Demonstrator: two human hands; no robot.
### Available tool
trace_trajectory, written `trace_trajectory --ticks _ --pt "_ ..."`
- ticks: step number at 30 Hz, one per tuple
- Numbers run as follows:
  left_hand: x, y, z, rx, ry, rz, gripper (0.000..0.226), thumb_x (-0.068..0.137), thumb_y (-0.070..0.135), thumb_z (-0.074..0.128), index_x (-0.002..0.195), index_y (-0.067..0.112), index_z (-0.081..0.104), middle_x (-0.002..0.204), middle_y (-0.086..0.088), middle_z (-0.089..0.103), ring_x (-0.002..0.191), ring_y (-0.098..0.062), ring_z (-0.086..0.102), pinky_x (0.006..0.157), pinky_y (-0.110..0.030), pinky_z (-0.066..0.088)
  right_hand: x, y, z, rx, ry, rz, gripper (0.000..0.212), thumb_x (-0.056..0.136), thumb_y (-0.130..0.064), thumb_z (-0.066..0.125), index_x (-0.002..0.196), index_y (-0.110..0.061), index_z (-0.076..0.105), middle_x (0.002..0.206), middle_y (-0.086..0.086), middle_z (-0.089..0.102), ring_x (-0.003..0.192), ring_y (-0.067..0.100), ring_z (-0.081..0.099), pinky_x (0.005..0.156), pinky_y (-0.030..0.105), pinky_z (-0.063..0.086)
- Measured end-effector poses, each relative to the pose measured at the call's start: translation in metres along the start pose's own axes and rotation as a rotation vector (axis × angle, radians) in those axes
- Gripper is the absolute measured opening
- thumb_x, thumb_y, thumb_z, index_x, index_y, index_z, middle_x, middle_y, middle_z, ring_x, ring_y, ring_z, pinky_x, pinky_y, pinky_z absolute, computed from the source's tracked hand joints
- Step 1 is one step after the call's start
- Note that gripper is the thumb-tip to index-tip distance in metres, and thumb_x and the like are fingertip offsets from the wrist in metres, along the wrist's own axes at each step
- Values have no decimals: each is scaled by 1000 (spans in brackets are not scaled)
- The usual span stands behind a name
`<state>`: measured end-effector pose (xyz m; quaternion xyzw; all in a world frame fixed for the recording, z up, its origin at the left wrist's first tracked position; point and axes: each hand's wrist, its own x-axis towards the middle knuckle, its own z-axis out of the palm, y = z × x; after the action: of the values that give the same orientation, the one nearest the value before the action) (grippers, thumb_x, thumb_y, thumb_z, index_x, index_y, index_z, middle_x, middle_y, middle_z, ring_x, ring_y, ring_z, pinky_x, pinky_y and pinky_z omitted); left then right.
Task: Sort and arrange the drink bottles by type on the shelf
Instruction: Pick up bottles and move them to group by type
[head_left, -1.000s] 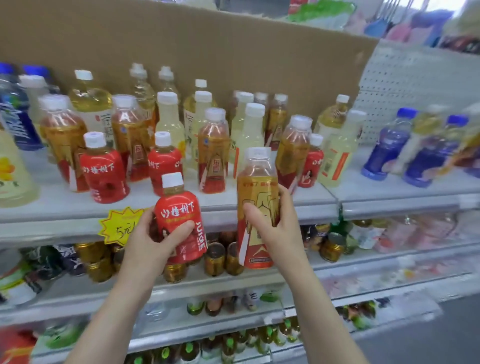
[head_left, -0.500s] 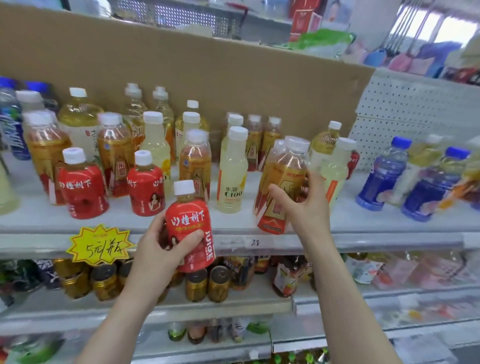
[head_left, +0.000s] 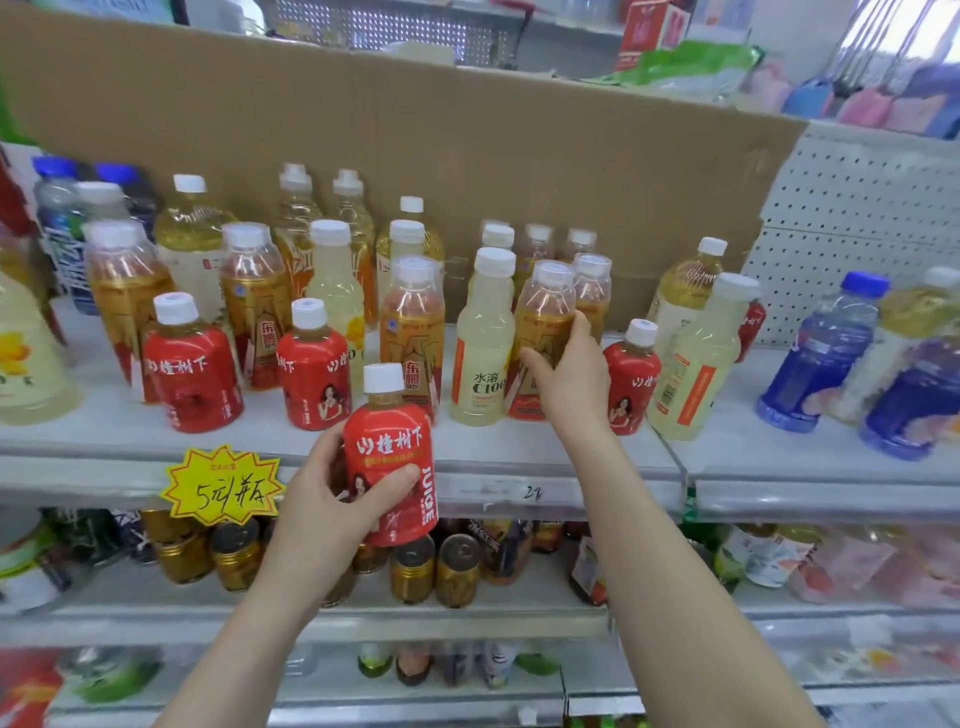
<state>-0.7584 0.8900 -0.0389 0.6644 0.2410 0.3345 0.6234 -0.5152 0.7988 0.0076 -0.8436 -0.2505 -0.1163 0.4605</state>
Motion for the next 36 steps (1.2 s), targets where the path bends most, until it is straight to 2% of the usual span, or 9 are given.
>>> trace_trajectory --ticks 3,5,7,11,17,23,26,31,36 --pt "0 1 3 0 -3 -3 65 60 41 82 120 40 58 103 13 72 94 -2 68 81 -32 56 -2 0 -4 -94 38 -39 70 97 -33 68 154 -13 33 146 9 41 128 26 51 104 34 43" --pt "1 3 4 0 -16 4 63 60 40 79 120 41 57 100 15 72 92 0 68 79 -29 55 -8 6 -15 -158 223 -101 61 98 -30 65 151 -13 39 143 7 46 130 23 48 105 28 37" --pt "2 4 7 -2 -29 9 65 62 38 79 123 38 56 103 14 71 93 -1 68 76 -26 54 -6 16 -28 -239 396 -89 59 97 -28 64 148 -10 39 142 10 48 131 26 46 110 32 37" --pt "2 9 13 -24 -47 4 61 68 34 78 124 39 53 110 13 67 96 -2 65 70 -19 52 3 34 -40 -238 215 133 75 99 -31 63 156 -4 23 152 19 43 138 35 45 114 47 40" --pt "0 14 22 -35 -129 -12 54 61 37 76 110 48 55 108 11 68 95 -5 66 70 -22 51 -20 33 -49 -147 163 135 66 95 -30 69 147 -9 34 146 10 43 132 28 49 100 31 41" --pt "0 15 50 -23 -207 9 71 55 52 88 117 43 56 111 10 67 100 -10 66 72 -26 52 -54 36 -106 30 404 56 67 93 -40 71 147 -20 38 137 -4 47 117 9 50 95 26 40" --pt "-1 16 80 -18 -199 24 83 52 55 90 126 38 56 115 7 68 104 -11 65 77 -29 54 -50 64 -150 35 525 55 64 90 -43 73 143 -21 44 134 -3 54 117 10 54 97 28 42" --pt "-5 26 150 -67 -164 40 67 57 41 80 119 45 56 112 12 66 104 -12 65 81 -42 59 -4 135 -171 -17 323 104 58 90 -36 74 139 -20 49 131 -1 61 119 19 59 102 39 48" --pt "-12 32 211 -64 -82 52 69 58 39 78 122 44 52 111 14 65 98 -6 64 68 -19 51 38 176 -157 -112 196 23 50 91 -38 73 134 -22 52 126 -1 64 118 23 58 98 40 50"
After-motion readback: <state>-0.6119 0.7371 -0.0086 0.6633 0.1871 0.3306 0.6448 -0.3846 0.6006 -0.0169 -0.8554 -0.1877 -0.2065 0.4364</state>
